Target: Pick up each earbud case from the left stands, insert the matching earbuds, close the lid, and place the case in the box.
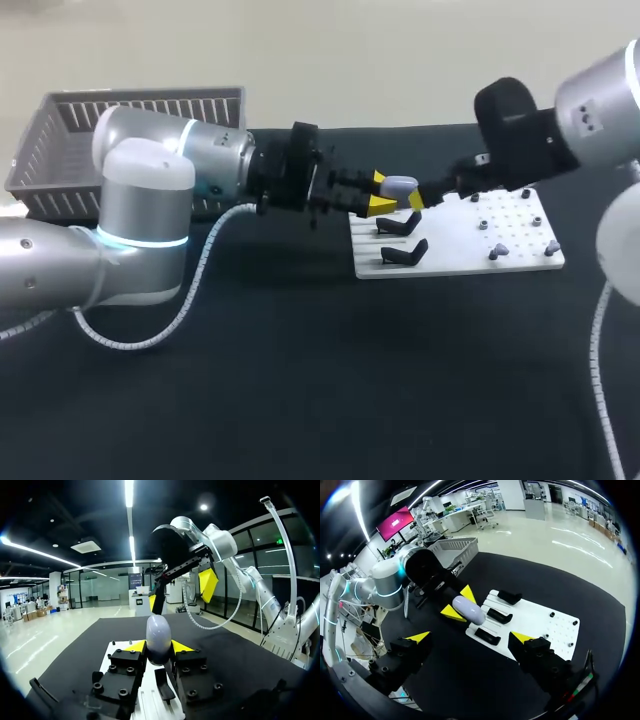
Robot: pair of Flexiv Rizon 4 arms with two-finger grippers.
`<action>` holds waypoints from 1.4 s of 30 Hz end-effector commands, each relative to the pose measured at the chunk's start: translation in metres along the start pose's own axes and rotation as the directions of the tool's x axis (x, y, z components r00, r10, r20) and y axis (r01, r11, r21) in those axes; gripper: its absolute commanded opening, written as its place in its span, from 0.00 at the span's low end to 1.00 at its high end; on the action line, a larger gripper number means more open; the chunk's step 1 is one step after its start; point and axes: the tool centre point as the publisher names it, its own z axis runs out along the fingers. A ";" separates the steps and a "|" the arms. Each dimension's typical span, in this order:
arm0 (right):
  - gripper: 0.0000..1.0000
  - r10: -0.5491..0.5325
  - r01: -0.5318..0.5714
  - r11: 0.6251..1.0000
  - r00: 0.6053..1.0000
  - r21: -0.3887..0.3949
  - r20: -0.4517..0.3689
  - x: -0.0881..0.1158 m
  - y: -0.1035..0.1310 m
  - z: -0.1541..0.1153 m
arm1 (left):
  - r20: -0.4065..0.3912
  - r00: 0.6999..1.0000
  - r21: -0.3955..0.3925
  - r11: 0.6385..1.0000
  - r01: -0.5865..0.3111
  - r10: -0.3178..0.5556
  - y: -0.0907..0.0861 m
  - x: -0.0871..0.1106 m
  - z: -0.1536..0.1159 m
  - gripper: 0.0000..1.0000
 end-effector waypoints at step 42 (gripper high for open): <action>1.00 0.093 -0.093 0.996 0.996 0.008 0.013 -0.018 -0.031 0.024 | 0.002 1.000 -0.001 1.000 -0.002 0.002 0.000 0.001 0.000 0.00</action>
